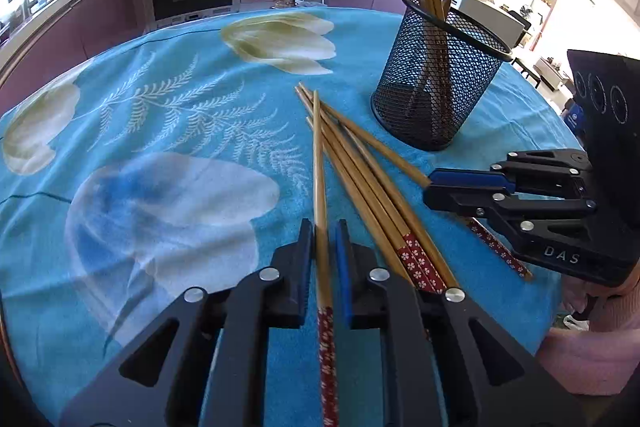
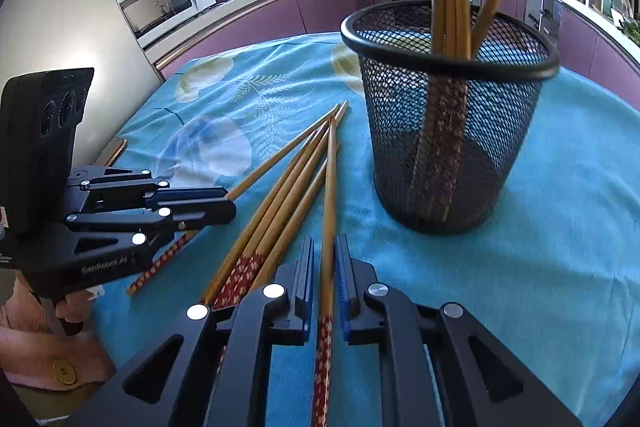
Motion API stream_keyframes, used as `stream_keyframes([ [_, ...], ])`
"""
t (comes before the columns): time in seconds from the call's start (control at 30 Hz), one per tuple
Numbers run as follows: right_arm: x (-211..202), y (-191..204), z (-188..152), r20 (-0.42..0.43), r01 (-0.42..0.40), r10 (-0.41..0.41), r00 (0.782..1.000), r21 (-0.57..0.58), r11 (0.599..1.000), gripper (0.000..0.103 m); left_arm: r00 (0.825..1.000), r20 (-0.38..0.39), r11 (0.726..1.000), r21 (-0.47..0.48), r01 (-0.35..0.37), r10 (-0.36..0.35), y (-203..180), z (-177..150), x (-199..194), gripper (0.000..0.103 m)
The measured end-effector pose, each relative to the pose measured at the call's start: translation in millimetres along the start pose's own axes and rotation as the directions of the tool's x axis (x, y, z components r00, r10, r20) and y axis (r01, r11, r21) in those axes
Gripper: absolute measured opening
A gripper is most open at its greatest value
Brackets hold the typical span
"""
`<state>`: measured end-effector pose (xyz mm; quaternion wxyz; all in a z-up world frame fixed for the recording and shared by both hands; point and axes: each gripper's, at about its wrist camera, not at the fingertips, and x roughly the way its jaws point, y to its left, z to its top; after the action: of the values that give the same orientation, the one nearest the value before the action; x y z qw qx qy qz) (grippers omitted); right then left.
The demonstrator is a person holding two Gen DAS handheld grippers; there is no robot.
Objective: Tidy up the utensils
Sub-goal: 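Raise the chopstick with the right tool and insert it into the mesh cup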
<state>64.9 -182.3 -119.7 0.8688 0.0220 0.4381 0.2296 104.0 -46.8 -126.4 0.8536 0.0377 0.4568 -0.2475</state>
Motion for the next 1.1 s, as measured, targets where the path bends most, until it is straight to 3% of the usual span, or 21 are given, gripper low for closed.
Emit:
stream_keyframes([
  [0.2, 7.0, -2.1, 8.5, 0.003, 0.007, -0.007, 1.0, 0.001, 1.0, 0.01, 1.0, -0.012, 1.0, 0.011, -0.012, 0.012, 1.1, 13.4, 8.4, 0.014],
  [0.33, -0.7, -4.1, 6.6, 0.026, -0.003, 0.003, 1.0, 0.007, 1.0, 0.006, 0.999, -0.008, 0.999, 0.003, -0.032, 0.032, -0.9, 18.9, 9.1, 0.008],
  [0.63, -52.6, -3.1, 8.4, 0.157, -0.06, 0.062, 0.986, -0.017, 0.998, 0.006, 0.993, 0.106, 0.999, 0.021, 0.044, -0.046, -10.9, 26.9, -38.8, 0.007],
  [0.9, -96.4, -6.3, 15.5, 0.273, -0.069, 0.075, 0.959, -0.03, 0.997, 0.006, 0.967, 0.223, 0.992, 0.047, 0.117, -0.125, -17.6, 38.8, -90.8, 0.007],
  [1.1, -122.4, -13.5, 25.3, 0.351, -0.067, 0.072, 0.934, -0.027, 0.997, 0.006, 0.935, 0.312, 0.985, 0.031, 0.168, -0.169, -15.8, 49.6, -117.2, 0.007],
])
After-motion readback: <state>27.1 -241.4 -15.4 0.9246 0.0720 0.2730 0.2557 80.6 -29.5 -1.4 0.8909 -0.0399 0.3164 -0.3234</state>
